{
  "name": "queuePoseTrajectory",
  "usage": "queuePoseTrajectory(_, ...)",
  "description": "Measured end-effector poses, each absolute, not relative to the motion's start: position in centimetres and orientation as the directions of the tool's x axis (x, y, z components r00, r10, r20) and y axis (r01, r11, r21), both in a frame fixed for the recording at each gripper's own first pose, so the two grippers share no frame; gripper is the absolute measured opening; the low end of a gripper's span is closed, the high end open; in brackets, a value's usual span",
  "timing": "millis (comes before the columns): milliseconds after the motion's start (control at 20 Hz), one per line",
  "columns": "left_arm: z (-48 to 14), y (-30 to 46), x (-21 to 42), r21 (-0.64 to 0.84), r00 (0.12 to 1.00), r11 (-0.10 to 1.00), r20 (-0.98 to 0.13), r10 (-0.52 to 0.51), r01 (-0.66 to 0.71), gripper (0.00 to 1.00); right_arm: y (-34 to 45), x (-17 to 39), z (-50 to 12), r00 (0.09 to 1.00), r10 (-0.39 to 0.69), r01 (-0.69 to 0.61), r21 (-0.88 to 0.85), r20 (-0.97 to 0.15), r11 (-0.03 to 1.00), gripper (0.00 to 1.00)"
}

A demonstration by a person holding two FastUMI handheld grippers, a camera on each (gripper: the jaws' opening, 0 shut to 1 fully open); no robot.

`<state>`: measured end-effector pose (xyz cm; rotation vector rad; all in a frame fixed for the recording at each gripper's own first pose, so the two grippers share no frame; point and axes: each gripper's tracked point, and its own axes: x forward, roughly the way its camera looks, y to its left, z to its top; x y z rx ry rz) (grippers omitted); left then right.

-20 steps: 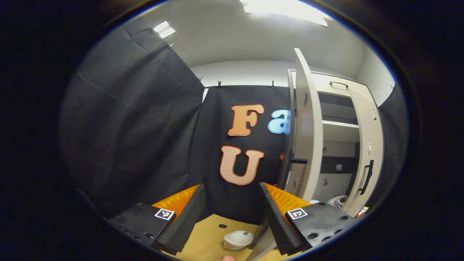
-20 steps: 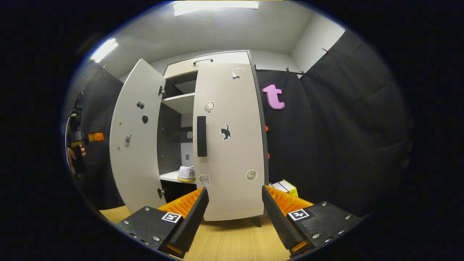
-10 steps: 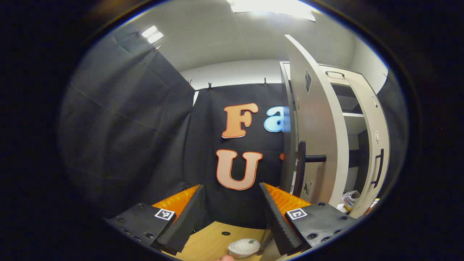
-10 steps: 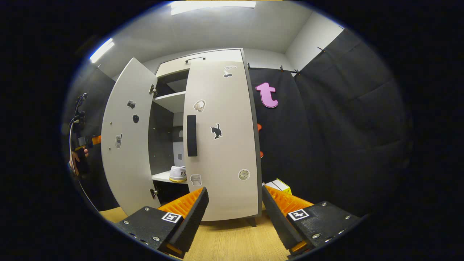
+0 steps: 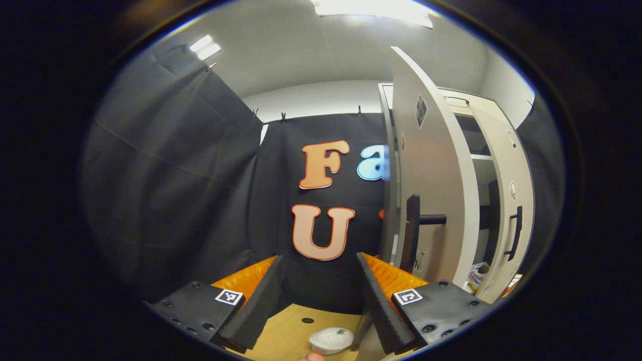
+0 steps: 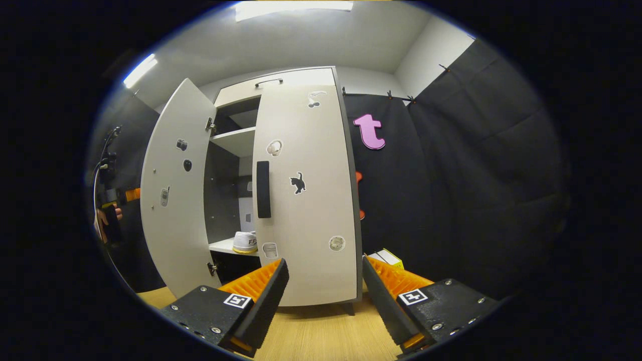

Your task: Grab one shoe with the right hand and put it into the shoe cabinet, grab the other shoe with the left hand and put it into the shoe cabinet; then close the right door with the right hand and the left door with the left hand.

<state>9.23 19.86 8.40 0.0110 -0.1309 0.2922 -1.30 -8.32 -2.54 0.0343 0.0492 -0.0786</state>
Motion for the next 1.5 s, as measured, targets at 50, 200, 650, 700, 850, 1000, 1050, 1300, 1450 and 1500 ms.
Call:
queuePoseTrajectory(50, 8.4, 19.0, 9.2, -0.010, 0.956, 0.964, 0.125, 0.264, -0.265, 0.89, -8.4, -1.3, -2.5, 0.996, -0.079, 0.081, 0.033, -0.051, 0.996, 0.91)
queuePoseTrajectory(200, 8.7, 16.4, 9.8, 0.006, 0.967, 0.976, 0.134, 0.217, -0.220, 0.89, -8.9, -1.5, -2.3, 0.995, -0.087, 0.089, 0.040, -0.046, 0.995, 0.91)
queuePoseTrajectory(650, 7.4, 8.1, 14.4, -0.049, 0.995, 0.997, 0.085, 0.056, -0.052, 0.89, -11.2, -2.8, -1.4, 0.989, -0.145, 0.145, 0.023, -0.029, 0.989, 0.91)
queuePoseTrajectory(700, 7.0, 7.0, 15.2, -0.059, 0.997, 0.998, 0.072, 0.033, -0.029, 0.99, -11.5, -3.0, -1.3, 0.988, -0.151, 0.152, 0.021, -0.029, 0.988, 0.91)
queuePoseTrajectory(850, 6.7, 5.3, 16.3, -0.066, 0.998, 0.998, 0.059, 0.001, 0.003, 0.96, -12.3, -3.4, -1.0, 0.985, -0.171, 0.172, 0.015, -0.025, 0.985, 0.91)
queuePoseTrajectory(1000, 7.3, 4.6, 16.8, -0.073, 0.997, 0.997, 0.074, -0.010, 0.015, 0.96, -12.7, -3.8, -0.7, 0.984, -0.179, 0.180, 0.018, -0.021, 0.984, 0.91)
queuePoseTrajectory(1050, 7.4, 4.5, 16.6, -0.075, 0.997, 0.997, 0.077, -0.011, 0.017, 0.99, -12.8, -4.0, -0.6, 0.983, -0.181, 0.181, 0.018, -0.018, 0.983, 0.91)
queuePoseTrajectory(1300, 7.7, 4.3, 13.7, -0.053, 0.997, 0.999, 0.072, 0.001, 0.003, 0.96, -12.5, -4.0, -0.5, 0.986, -0.168, 0.168, 0.022, -0.017, 0.986, 0.91)
queuePoseTrajectory(1450, 6.8, 3.7, 10.8, -0.035, 0.998, 0.999, 0.062, 0.000, 0.002, 0.96, -11.8, -3.7, -0.7, 0.989, -0.147, 0.148, 0.030, -0.020, 0.989, 0.91)
queuePoseTrajectory(1500, 6.3, 3.4, 9.7, -0.032, 0.999, 0.999, 0.053, 0.001, 0.000, 0.96, -11.5, -3.6, -0.8, 0.990, -0.140, 0.141, 0.032, -0.022, 0.989, 0.91)
